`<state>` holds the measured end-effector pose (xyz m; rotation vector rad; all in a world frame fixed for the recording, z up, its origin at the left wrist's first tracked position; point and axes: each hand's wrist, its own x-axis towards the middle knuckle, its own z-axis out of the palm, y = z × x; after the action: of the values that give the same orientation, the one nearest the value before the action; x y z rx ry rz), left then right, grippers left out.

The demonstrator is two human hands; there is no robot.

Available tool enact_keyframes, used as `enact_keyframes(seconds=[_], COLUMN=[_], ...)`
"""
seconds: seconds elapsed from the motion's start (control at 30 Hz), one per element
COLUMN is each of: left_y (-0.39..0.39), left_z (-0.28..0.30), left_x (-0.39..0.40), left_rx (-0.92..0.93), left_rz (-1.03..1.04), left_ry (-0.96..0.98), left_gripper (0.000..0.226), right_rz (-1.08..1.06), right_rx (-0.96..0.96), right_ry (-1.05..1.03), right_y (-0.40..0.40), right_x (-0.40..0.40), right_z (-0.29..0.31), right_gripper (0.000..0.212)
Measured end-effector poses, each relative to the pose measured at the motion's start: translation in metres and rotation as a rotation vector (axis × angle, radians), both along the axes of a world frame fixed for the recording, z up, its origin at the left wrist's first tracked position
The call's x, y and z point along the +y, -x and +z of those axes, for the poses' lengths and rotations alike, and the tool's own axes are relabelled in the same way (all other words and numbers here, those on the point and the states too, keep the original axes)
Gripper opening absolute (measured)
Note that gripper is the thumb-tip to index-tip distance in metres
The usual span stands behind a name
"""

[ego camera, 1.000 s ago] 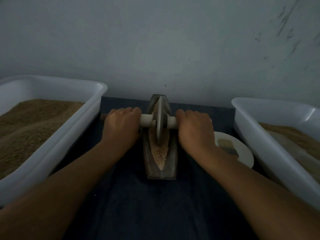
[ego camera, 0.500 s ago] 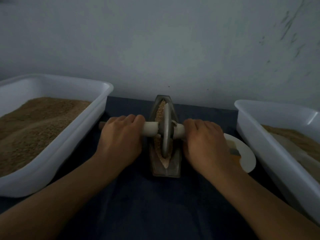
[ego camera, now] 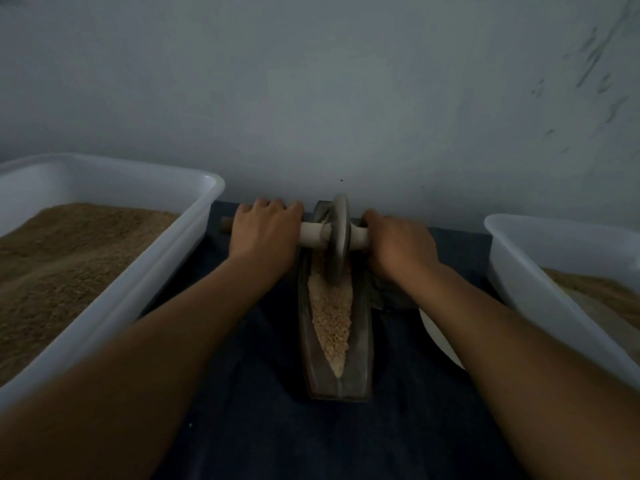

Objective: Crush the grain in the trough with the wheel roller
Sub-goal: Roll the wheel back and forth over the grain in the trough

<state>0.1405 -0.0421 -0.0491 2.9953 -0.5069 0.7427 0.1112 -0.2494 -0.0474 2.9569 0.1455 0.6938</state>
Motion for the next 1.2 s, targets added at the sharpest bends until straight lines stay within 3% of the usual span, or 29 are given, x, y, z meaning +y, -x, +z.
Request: enact_keyframes(seconds=[0.17, 0.37, 0.6, 0.77, 0.97, 1.1, 1.2], left_y=[-0.001, 0.025, 0.085, 0.111, 0.112, 0.083, 0.052], left_z=[0.003, 0.004, -0.001, 0.0, -0.014, -0.017, -0.012], left_x=[-0.003, 0.008, 0.025, 0.036, 0.036, 0.027, 0.014], left_rx=[-0.006, 0.178, -0.014, 0.014, -0.034, -0.046, -0.025], left_rz=[0.003, 0.052, -0.066, -0.101, -0.066, -0.079, -0.046], left_ry=[-0.035, -0.059, -0.054, 0.013, -0.012, -0.026, -0.028], left_gripper=[0.028, 0.029, 0.027, 0.028, 0.036, 0.041, 0.043], right_rz=[-0.005, 0.039, 0.086, 0.141, 0.095, 0.062, 0.0], right_rx=[0.006, -0.073, -0.094, -0.091, -0.069, -0.088, -0.053], right_ry=[-0.053, 0.074, 0.059, 0.058, 0.103, 0.081, 0.062], right_y=[0.0, 0.023, 0.093, 0.128, 0.116, 0.084, 0.055], right_x=[-0.005, -0.001, 0.007, 0.012, 0.019, 0.01, 0.005], right_z=[-0.006, -0.009, -0.012, 0.0, -0.002, -0.012, -0.014], right_gripper=[0.028, 0.02, 0.021, 0.025, 0.021, 0.014, 0.02])
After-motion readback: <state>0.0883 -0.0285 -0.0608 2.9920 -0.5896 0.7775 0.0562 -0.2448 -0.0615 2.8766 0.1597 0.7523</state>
